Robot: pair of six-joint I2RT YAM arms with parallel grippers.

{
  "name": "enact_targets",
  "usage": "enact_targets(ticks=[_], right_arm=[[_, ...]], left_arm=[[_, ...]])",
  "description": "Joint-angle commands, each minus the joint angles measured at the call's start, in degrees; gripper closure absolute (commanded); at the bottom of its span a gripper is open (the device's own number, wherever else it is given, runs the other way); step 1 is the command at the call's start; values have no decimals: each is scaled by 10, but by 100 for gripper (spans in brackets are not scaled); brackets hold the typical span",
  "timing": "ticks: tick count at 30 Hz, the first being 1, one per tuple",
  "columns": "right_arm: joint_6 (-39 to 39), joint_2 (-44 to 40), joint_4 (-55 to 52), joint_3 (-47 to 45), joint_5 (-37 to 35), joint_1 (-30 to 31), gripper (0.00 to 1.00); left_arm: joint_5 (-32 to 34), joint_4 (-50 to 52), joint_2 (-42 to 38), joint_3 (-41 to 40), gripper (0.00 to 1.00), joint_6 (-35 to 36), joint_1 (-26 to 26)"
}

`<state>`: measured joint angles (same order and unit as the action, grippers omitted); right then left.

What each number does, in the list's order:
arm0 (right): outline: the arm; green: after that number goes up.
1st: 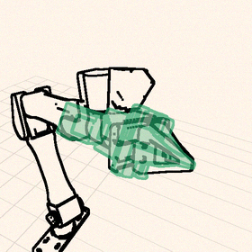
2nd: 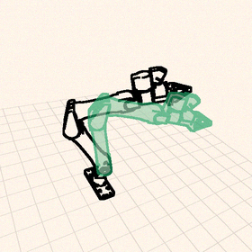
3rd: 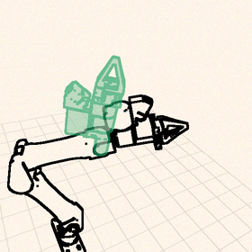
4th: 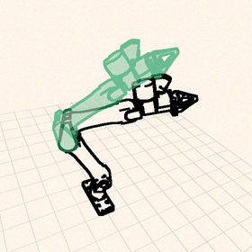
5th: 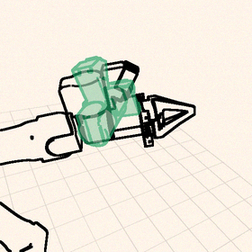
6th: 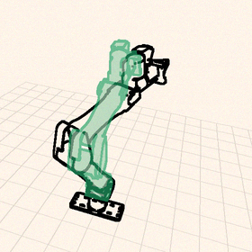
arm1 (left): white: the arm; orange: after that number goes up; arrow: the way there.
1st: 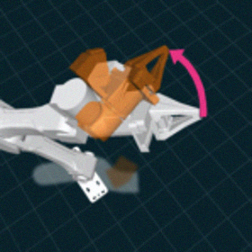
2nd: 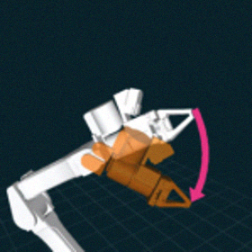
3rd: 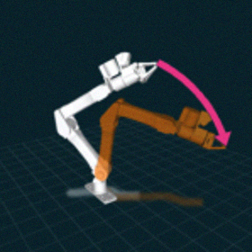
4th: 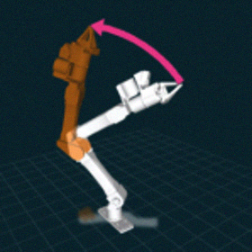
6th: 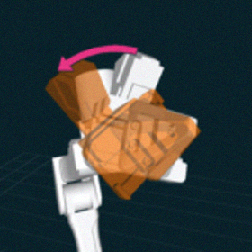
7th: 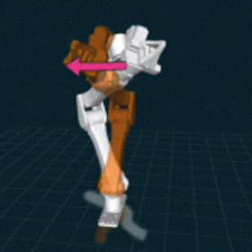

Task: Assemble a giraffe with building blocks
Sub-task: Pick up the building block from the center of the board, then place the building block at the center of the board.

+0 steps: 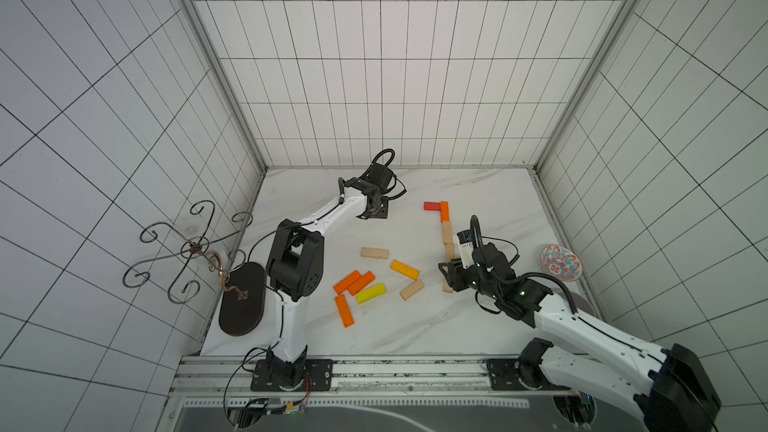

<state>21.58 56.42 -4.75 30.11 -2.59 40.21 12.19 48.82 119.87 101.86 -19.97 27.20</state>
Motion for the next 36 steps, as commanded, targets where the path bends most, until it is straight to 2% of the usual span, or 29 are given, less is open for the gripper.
enact_targets(ticks=[1, 9, 14, 19, 23, 31, 36], right_arm=[[-9, 12, 12, 8, 11, -13, 53], [-10, 49, 21, 8, 27, -38, 53], [-8, 76, 36, 6, 35, -48, 53], [-9, 95, 41, 14, 37, -50, 53], [-12, 103, 41, 21, 38, -50, 53], [-15, 99, 26, 36, 33, -50, 53], [-13, 86, 15, 44, 30, -50, 53]], left_arm=[[14, -5, 70, 66, 48, 30, -17], [16, 12, 189, 187, 47, 39, -58], [6, -5, 221, 211, 45, 61, -70], [-12, -1, 235, 225, 43, 69, -79], [-30, 4, 234, 226, 34, 71, -80], [-52, 19, 233, 235, 23, 70, -86], [-63, 36, 188, 245, 17, 67, -86]])
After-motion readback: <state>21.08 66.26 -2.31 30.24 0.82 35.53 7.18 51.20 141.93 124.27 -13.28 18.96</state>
